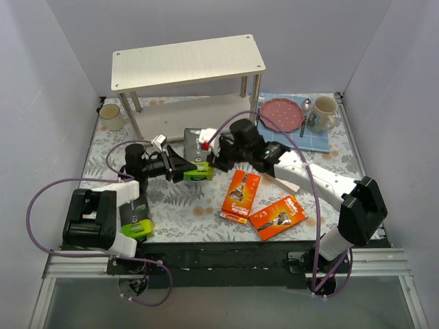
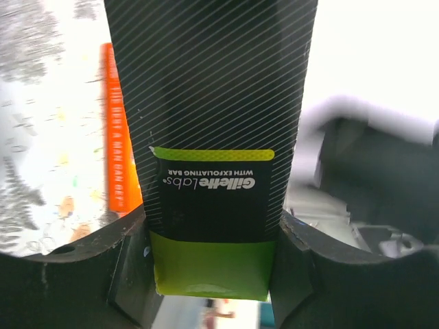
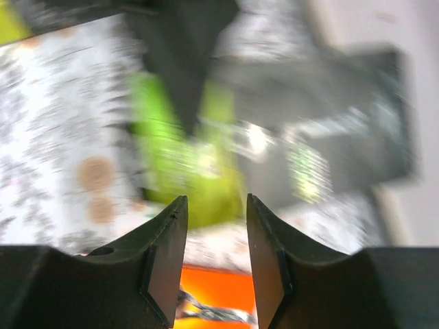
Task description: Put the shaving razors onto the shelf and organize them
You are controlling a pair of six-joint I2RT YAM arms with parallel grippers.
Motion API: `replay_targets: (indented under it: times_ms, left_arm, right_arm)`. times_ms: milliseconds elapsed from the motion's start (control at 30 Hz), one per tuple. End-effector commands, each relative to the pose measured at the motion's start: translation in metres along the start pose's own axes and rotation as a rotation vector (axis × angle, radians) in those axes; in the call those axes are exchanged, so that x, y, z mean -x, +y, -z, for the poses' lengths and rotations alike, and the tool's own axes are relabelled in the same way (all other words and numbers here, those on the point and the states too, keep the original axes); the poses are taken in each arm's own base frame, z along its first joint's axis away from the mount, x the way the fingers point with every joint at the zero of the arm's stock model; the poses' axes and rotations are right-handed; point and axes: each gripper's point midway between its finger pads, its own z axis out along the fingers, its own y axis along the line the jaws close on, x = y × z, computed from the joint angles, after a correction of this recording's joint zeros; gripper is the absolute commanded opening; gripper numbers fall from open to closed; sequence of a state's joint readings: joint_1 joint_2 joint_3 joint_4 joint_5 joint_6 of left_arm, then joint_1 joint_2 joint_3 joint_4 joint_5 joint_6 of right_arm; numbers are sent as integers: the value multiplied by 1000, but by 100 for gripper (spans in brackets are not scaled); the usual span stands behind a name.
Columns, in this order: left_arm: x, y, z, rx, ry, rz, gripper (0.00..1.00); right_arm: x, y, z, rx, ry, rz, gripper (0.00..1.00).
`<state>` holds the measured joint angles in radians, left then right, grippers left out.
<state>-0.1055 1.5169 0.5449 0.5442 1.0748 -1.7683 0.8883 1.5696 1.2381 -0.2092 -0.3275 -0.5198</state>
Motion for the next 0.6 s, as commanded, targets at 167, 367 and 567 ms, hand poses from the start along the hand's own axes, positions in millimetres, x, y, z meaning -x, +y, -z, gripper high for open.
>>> replay_targets:
  times_ms: [167, 367, 567]
  left_arm:
    - [10, -28, 56, -55, -74, -160, 32]
    - [26, -16, 70, 16, -96, -110, 31]
    - [55, 1, 99, 84, -165, -50, 31]
  right_arm:
    - [11, -89, 31, -200, -32, -196, 47]
    - [21, -98, 6, -163, -84, -250, 47]
    - [34, -98, -7, -115, -150, -244, 46]
